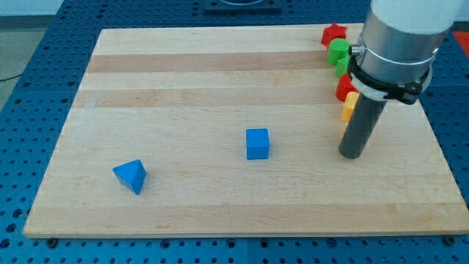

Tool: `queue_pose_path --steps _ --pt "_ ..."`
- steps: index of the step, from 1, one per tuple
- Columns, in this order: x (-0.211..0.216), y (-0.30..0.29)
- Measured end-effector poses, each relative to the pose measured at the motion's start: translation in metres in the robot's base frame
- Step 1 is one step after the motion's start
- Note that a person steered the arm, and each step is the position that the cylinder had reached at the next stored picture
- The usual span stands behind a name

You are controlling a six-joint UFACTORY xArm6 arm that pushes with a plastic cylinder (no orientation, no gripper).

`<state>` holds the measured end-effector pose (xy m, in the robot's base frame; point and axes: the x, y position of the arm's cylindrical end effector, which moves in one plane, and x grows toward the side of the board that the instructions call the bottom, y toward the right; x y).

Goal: Place blue cube bottom of yellow hexagon

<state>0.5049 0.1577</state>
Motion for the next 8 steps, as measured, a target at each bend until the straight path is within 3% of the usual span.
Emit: queue_pose_path --steps 4,7,8 --pt "-0.007 -0.026" --pt "-0.092 -0.073" --pt "-0.117 -0.113"
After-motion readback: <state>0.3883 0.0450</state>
